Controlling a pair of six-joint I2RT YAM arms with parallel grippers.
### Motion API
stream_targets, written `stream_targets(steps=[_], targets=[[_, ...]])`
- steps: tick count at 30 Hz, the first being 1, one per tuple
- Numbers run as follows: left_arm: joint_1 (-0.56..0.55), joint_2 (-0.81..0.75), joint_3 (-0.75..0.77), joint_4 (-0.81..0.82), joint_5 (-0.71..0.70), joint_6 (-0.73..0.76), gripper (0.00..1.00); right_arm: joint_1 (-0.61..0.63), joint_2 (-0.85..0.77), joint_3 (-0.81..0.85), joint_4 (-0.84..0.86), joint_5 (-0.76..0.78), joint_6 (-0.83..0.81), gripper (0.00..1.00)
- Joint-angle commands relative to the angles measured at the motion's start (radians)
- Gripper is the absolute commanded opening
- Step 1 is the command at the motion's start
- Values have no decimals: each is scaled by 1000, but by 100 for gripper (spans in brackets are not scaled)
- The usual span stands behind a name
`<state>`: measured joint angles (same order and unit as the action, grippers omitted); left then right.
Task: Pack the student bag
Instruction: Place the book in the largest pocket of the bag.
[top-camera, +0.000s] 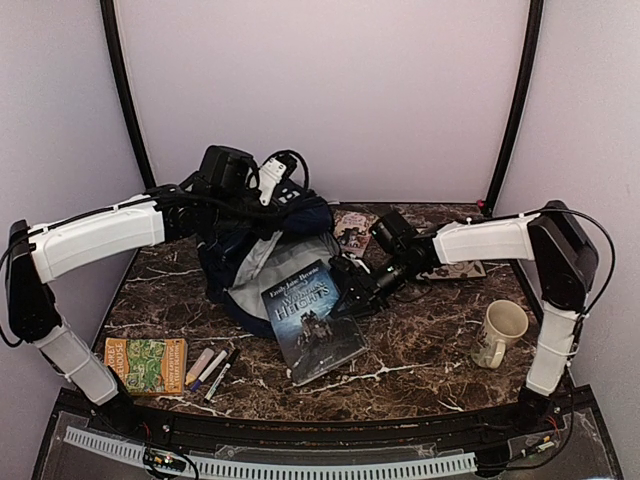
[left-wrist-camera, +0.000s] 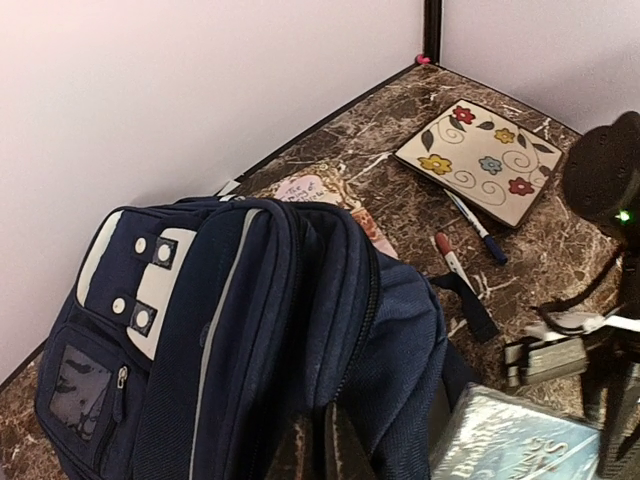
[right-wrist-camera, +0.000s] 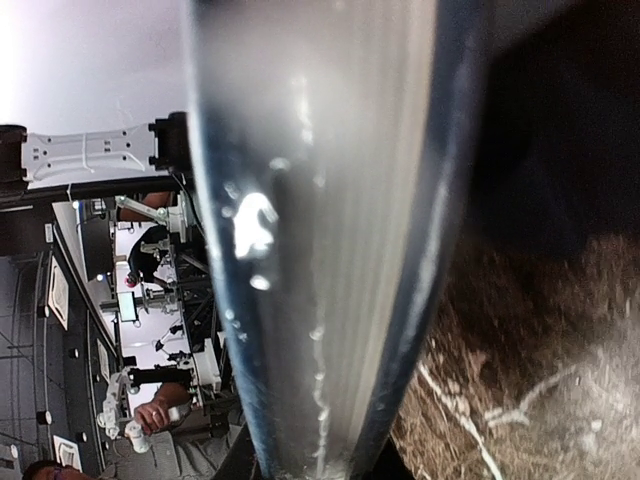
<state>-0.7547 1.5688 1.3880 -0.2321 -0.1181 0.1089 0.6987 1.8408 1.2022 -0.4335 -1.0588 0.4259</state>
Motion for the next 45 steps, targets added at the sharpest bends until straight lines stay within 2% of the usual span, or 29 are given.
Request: stream_targets(steps=[1,3,5,12,23,27,30,34,39,45], targets=[[-3,-123,-48,220,95,8,0,13,64,141,293,-110,181,0],[-3,-150,-57,231,106,6,0,13,115,151,465,-134,326,0],[-3,-173,-69,239,120,8,0,12,150,174,557,-126,415,0],[0,-207,-105,254,159,-6,0,12,310,403,418,-55,362,0],[30,-223,-149,282,199,-43,0,-15,497,555,442,35,421,0],[31,-234,-160,287,197,-42,0,-32,544,570,536,37,477,0],[32,-242,-169,290,192,-35,0,-44,583,621,534,63,486,1],[33,-252,-181,296,172,-26,0,-40,584,649,424,122,387,31],[41,-254,-195,300,136,-17,0,-20,511,558,320,241,296,69],[43,-270,-218,317,93,1,0,18,418,450,278,320,215,77]])
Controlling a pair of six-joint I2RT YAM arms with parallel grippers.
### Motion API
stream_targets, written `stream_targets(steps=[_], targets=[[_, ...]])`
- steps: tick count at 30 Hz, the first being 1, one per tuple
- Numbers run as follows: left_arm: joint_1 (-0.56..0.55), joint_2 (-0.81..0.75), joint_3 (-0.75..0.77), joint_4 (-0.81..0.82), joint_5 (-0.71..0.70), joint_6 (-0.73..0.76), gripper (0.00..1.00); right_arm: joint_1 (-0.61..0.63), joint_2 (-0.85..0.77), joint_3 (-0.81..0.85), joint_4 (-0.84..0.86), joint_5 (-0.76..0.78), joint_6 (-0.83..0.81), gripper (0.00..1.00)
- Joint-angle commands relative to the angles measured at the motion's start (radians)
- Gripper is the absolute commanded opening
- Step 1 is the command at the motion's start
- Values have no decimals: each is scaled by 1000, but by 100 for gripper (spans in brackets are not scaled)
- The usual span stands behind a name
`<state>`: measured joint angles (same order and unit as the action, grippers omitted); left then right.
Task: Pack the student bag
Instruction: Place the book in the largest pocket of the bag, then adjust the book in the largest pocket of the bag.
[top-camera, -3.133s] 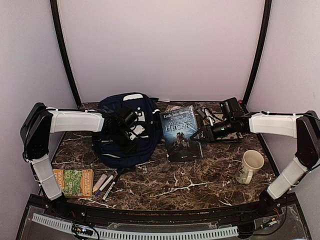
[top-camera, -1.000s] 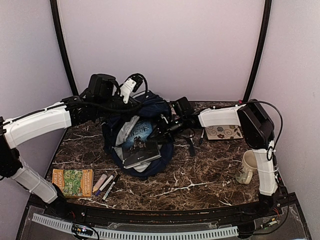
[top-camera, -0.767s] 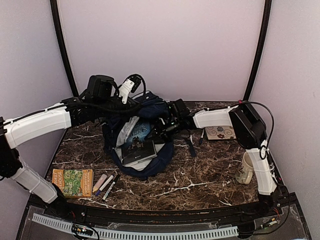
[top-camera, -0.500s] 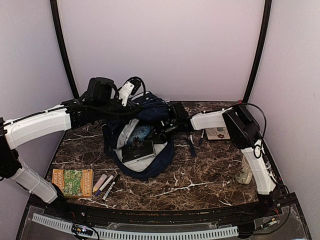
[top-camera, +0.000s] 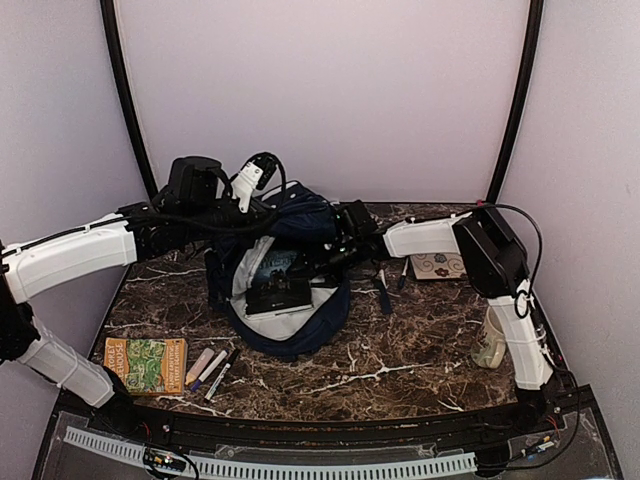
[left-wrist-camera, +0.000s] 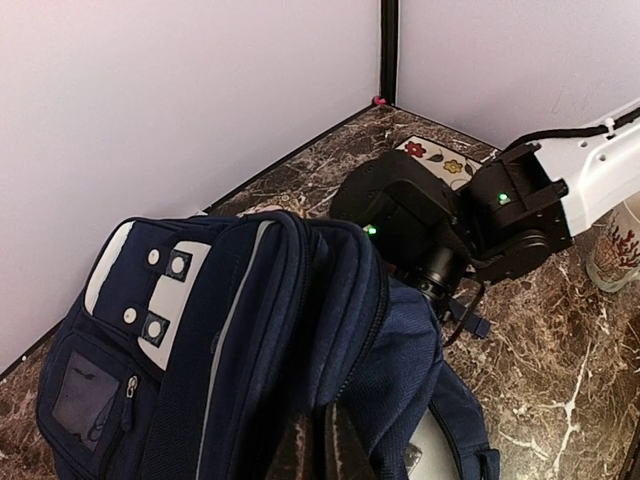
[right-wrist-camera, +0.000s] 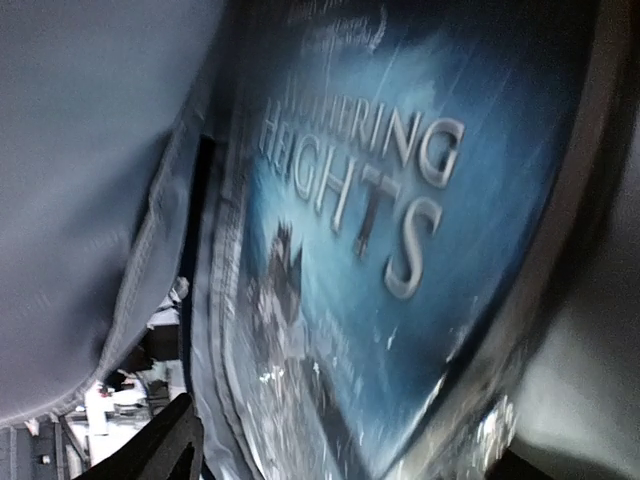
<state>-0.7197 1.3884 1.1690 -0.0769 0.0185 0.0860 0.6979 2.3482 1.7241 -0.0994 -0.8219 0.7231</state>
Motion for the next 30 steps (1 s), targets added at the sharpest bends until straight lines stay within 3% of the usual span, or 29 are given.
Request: stream_targets(steps=[1,15,19,27,30], targets=[[9,-93,-2,165,-49,26,0,24,-107,-88,-59,90,-93,77],[11,-115,-41,197,-122,39,0,138,-378,-350,-191,362,-442,80],[11,-123,-46,204,-131,38,0,169,-406,-359,-242,418,-600,64],[10,-134,-49,207,-135,37,0,294,-425,-304,-239,721,-969,35],[12,-137,-47,204,-131,35,0,316,-407,-300,-202,798,-1038,32]])
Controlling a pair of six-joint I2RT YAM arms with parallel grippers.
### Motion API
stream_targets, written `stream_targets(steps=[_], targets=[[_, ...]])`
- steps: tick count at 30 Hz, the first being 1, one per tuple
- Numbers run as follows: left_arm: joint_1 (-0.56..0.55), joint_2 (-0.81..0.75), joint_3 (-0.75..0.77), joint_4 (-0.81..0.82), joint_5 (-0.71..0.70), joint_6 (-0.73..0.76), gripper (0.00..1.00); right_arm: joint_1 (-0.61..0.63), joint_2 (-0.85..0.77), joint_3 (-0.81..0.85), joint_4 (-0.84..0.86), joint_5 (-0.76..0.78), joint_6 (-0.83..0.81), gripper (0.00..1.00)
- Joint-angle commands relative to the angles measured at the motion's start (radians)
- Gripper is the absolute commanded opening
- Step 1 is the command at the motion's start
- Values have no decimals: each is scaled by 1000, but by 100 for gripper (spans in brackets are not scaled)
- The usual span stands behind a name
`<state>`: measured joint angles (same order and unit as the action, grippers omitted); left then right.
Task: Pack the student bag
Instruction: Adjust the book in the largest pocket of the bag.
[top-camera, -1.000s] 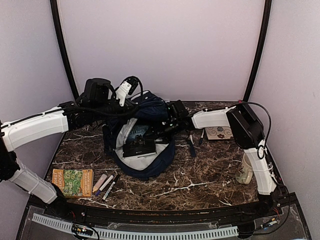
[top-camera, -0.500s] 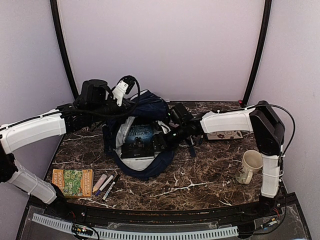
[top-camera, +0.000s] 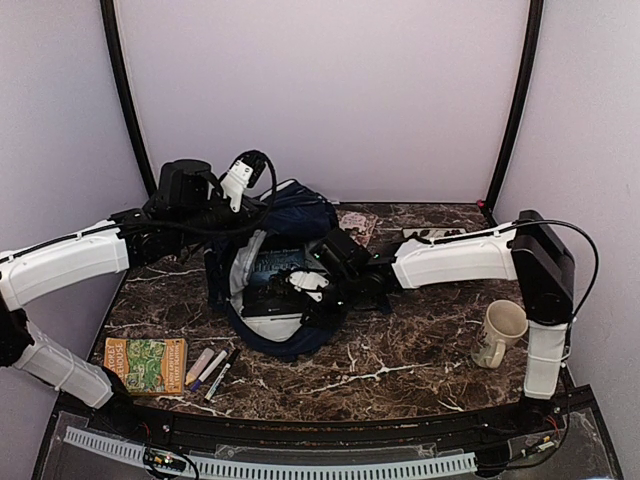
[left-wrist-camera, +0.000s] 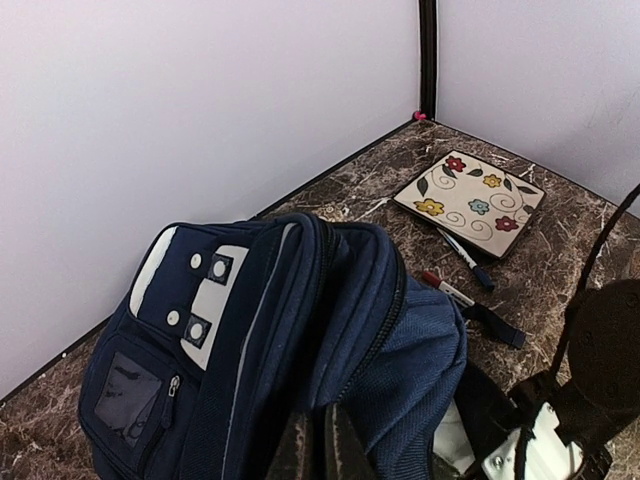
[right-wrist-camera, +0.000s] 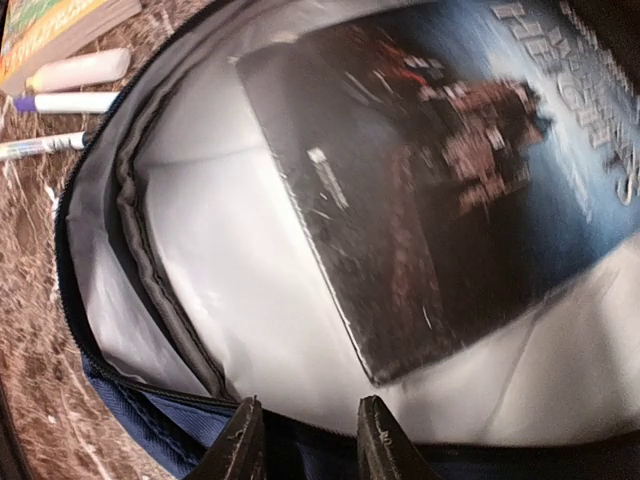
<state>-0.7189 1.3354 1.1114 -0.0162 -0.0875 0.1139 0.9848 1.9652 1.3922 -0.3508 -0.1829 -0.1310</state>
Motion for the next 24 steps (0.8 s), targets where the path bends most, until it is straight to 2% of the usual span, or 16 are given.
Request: stream_targets(steps=[1,7,13,17,24], targets=[[12,-84,11,144,-22,6,0,33,-17,39,56,175,-198,32],[12,-90,9,143,-21,6,0,60,34,83,80,209,-267,46],[12,-93,8,144,-22,8,0,65,76,165,50,140,-323,47],[12,-91,7,143,-23,10,0,66,133,220,-28,141,-402,62],[12,-91,7,142,-21,12,0,68,190,244,-42,187,-438,65]])
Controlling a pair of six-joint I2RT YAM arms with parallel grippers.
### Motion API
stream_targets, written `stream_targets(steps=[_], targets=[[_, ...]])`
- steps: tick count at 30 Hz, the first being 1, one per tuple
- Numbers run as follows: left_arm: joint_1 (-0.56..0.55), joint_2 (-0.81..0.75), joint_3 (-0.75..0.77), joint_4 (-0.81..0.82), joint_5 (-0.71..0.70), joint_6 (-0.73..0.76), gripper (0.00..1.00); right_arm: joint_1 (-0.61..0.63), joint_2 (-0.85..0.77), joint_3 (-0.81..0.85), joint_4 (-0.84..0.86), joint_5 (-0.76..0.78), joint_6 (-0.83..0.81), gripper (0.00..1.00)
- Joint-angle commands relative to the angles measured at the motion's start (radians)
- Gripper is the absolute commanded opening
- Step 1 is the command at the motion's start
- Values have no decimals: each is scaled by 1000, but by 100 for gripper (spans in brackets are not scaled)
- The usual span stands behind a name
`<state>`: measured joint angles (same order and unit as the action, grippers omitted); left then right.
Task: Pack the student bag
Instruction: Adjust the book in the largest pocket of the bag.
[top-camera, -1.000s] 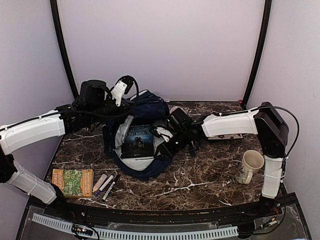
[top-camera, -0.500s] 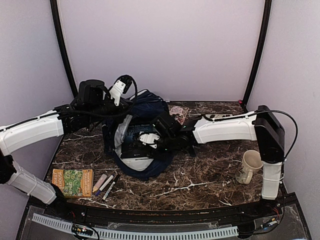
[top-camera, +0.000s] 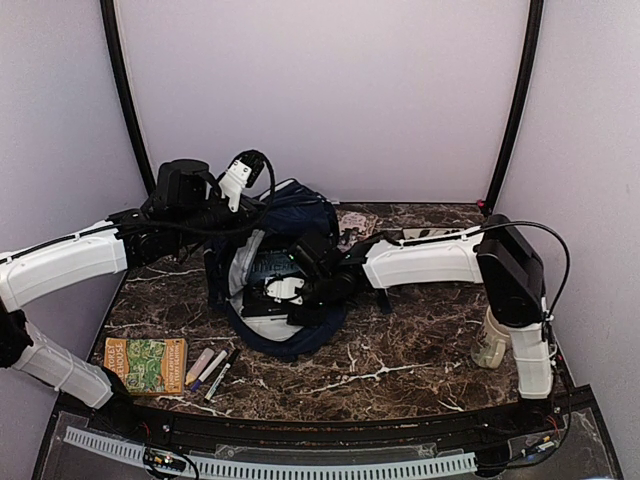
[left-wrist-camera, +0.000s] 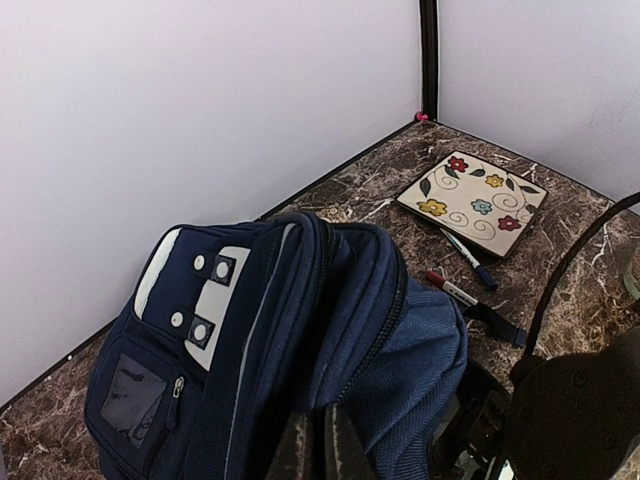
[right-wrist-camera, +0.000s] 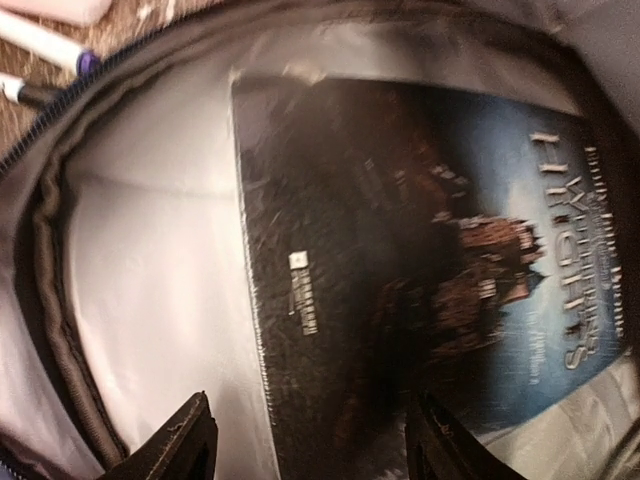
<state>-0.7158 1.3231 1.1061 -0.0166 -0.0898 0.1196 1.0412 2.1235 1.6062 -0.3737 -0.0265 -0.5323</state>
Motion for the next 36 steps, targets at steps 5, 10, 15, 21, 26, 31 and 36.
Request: stream_targets(steps=[5,10,15,21,26,31,36], targets=[[9,-78,12,142,-9,3,0,8,86,84,34,194,7,63],[8,-77,12,140,0,0,0,-26,124,161,72,261,50,60],[9,-75,13,141,5,-3,0,-59,158,200,119,304,45,58],[9,-73,13,139,9,-3,0,-72,179,206,160,257,56,57],[9,-70,12,139,10,-3,0,-74,202,229,191,245,88,57],[9,-70,11,139,10,-3,0,-91,232,261,227,265,144,57],[10,-76,14,139,14,-5,0,-93,211,257,198,226,158,57]])
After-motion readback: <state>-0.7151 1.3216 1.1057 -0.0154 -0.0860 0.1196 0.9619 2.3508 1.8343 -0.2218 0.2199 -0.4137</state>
